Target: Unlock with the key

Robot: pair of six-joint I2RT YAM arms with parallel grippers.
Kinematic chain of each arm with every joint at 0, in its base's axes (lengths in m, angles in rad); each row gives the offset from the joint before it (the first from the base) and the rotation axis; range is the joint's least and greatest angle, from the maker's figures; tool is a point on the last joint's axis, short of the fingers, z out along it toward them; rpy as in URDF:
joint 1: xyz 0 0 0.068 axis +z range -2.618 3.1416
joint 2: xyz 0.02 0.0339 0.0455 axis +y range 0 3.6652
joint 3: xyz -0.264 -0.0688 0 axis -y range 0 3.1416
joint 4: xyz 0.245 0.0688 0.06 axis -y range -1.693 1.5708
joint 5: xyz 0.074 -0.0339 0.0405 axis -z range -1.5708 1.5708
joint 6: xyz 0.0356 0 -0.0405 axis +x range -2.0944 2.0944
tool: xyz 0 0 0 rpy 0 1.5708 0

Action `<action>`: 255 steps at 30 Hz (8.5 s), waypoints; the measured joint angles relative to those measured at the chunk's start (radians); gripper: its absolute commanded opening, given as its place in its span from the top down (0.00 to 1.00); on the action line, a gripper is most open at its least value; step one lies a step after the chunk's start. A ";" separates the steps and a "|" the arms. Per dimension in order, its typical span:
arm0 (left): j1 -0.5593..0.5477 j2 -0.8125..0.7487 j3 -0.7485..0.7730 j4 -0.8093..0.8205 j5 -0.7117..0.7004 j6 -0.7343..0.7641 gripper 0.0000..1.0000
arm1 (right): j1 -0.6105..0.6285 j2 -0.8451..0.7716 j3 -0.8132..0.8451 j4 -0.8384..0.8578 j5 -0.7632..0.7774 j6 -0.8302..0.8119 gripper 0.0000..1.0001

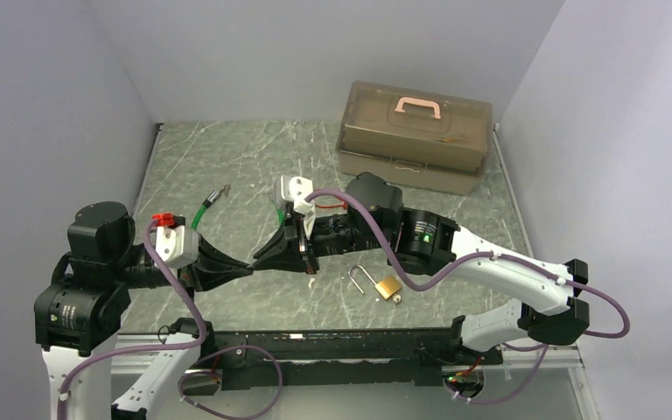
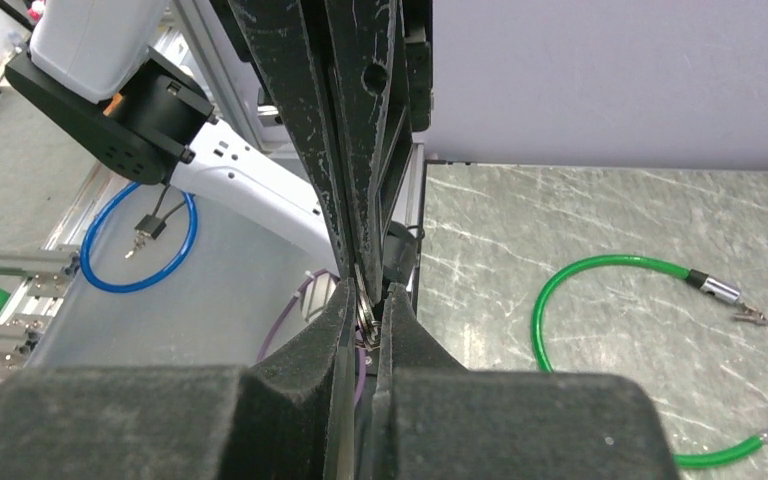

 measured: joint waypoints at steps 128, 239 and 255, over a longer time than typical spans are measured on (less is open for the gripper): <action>0.000 0.034 0.125 -0.117 -0.009 0.047 1.00 | 0.030 0.037 0.203 -0.237 0.052 -0.096 0.47; -0.025 0.590 -0.172 0.301 -0.418 0.090 0.11 | -0.148 -0.265 -0.256 -0.177 0.103 0.014 1.00; -0.219 1.391 0.303 0.470 -0.561 0.419 0.32 | -0.196 -0.436 -0.379 -0.061 0.316 0.132 1.00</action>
